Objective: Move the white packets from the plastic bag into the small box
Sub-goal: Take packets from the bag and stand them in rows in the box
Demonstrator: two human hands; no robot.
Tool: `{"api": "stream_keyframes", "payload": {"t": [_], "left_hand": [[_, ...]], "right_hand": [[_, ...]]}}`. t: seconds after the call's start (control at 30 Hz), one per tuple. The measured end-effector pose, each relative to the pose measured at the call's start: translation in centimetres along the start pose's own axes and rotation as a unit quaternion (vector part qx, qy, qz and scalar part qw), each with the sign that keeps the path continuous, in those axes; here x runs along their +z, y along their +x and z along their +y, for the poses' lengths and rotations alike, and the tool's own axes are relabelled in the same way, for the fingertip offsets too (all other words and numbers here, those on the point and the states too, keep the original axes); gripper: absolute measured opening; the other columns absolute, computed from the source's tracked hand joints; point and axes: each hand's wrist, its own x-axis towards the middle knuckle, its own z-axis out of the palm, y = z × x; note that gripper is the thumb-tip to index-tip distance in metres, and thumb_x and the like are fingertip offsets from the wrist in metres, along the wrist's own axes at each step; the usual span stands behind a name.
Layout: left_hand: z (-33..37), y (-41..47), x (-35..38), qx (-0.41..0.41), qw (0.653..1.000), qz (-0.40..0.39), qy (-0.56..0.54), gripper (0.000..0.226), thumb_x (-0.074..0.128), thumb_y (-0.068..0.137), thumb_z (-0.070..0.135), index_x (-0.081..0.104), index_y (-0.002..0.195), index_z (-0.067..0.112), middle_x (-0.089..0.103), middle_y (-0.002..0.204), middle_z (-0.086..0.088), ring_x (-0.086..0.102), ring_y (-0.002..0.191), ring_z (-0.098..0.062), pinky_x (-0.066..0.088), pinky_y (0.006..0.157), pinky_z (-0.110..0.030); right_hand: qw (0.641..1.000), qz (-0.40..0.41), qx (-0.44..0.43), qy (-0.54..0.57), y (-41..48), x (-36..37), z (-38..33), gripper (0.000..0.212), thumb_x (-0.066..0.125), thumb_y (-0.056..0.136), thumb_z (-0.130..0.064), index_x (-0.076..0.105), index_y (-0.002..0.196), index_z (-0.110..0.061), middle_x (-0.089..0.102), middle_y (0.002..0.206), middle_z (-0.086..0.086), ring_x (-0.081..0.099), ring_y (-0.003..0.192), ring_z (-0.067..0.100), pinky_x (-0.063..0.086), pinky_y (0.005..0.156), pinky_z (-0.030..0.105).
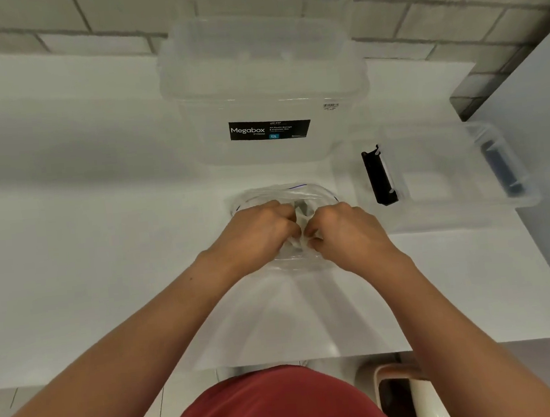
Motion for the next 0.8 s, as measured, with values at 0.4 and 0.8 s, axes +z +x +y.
{"api": "stream_keyframes", "payload": {"t": [0.4,0.8], "left_hand": [[-1.1,0.3,-0.9,-0.03,0.997,0.042,-0.056,0.015,0.061,0.093,0.02,0.076,0.091,0.024,0.062,0.089,0.006,0.06,0.085,-0.016,0.052,0.062,-0.035],[-0.8,-0.8,-5.2,-0.216,0.924,0.049,-0.313,0.005,0.072,0.089,0.028,0.075,0.086,0.028,0.072,0.08,0.014,0.064,0.082,0.0,0.041,0.066,-0.004]], "right_hand": [[0.998,0.047,0.013,0.034,-0.2,0.5,0.8,0.022,0.054,0.096,-0.032,0.072,0.108,-0.035,0.07,0.103,0.0,0.064,0.092,0.033,0.049,0.071,0.035],[0.957,0.116,-0.05,0.262,-0.7,-2.6,-0.3,0.025,0.068,0.092,-0.029,0.07,0.116,-0.033,0.073,0.094,-0.015,0.069,0.082,0.004,0.057,0.08,0.034]]}}
